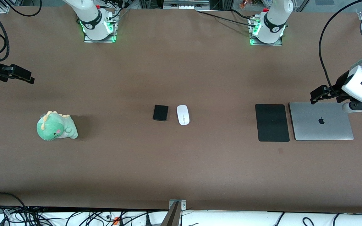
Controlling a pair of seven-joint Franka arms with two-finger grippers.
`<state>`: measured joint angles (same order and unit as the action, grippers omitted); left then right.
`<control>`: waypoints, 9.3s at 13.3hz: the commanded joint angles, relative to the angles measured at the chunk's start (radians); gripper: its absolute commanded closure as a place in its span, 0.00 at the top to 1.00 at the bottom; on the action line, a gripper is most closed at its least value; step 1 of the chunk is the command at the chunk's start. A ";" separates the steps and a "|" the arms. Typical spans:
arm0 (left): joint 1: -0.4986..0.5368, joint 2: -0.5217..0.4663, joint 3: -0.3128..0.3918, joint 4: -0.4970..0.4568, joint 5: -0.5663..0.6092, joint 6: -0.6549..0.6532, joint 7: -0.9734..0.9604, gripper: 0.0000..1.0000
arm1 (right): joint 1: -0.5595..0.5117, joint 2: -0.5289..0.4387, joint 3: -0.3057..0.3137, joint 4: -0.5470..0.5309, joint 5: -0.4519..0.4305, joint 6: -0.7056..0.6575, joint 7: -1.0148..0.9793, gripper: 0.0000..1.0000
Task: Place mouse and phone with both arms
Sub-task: 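Reach the left gripper over to the white mouse and grasp it, then lift the white mouse with the left gripper, then carry the mouse to the pad while the right gripper reaches the phone, then lower the mouse onto the pad while the right gripper grasps the phone, then release the mouse and raise the left gripper while the right carries phone, then lower the black phone beside the green plush toy with the right gripper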
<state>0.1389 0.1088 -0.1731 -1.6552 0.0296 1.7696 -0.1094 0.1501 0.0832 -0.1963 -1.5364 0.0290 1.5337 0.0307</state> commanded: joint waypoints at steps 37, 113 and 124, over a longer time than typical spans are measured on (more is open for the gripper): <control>-0.818 0.839 0.040 0.354 0.231 0.496 -1.222 1.00 | 0.000 0.007 -0.002 0.004 -0.011 -0.017 0.008 1.00; -0.019 -0.040 0.176 0.031 -0.039 -0.073 0.177 1.00 | 0.433 0.449 -0.049 -0.281 0.054 0.760 0.284 0.00; -0.032 -0.032 0.138 0.073 -0.033 -0.085 0.166 1.00 | 0.244 0.484 -0.040 -0.502 0.248 1.200 -0.069 0.36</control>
<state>0.1126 0.0753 -0.0400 -1.6175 0.0137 1.7065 0.0458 0.4100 0.5603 -0.2554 -2.0343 0.2351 2.6985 -0.0022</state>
